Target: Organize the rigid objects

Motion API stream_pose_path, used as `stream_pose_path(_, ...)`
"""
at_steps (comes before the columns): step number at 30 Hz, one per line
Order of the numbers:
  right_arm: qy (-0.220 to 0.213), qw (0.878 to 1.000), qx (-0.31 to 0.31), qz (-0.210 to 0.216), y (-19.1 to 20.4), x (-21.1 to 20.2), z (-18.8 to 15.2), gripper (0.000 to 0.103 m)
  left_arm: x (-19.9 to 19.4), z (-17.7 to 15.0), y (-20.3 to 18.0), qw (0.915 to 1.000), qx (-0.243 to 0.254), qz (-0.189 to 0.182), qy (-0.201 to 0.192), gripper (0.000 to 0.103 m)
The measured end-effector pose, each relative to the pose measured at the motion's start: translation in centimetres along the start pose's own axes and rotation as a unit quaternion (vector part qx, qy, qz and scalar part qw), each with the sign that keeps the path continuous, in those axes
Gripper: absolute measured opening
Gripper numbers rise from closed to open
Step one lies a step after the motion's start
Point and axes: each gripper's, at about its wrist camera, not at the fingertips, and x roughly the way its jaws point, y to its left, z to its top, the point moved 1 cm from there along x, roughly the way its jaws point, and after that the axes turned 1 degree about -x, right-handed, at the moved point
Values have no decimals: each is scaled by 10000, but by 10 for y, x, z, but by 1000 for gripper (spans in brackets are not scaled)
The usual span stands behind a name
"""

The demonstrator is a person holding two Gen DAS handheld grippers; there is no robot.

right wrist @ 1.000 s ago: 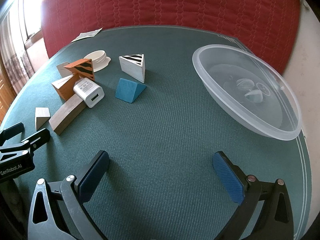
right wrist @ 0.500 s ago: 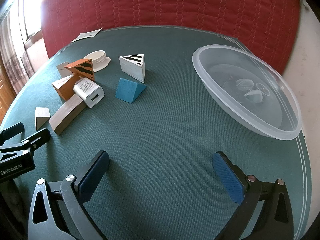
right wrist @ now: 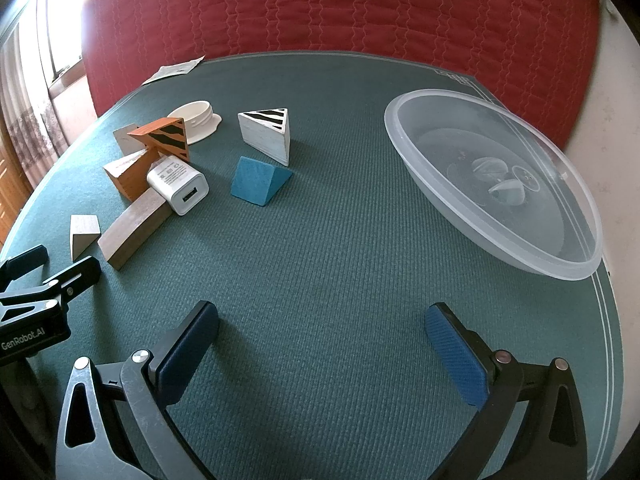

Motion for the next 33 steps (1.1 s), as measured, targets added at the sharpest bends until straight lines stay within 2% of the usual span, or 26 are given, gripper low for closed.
stream_pose_path(5,-4,10000,2,10,-1,0,0,103,0,1,3,9999,61,-132,10,103)
stream_pose_path(8,-4,10000,4,13,-1,0,0,103,-3,3,11,9996,-70,-263,-75,101)
stream_pose_path(12,-8,10000,14,23,0,0,0,103,-4,5,16,9993,-170,-324,-121,94)
stream_pose_path(14,-13,10000,7,33,0,-1,0,103,-3,7,15,9995,-106,-265,-118,90)
stream_pose_path(16,-21,10000,-9,45,1,-2,0,103,-3,8,11,9997,17,-207,-135,79)
stream_pose_path(20,-68,9999,-11,142,2,-4,-1,103,1,14,7,9994,201,-217,-167,71)
stream_pose_path(27,-213,9987,-44,458,6,-11,-3,102,1,19,5,9981,381,-428,-225,40)
stream_pose_path(33,-280,9960,-111,844,17,-18,-4,98,-5,15,15,9956,318,-860,-207,40)
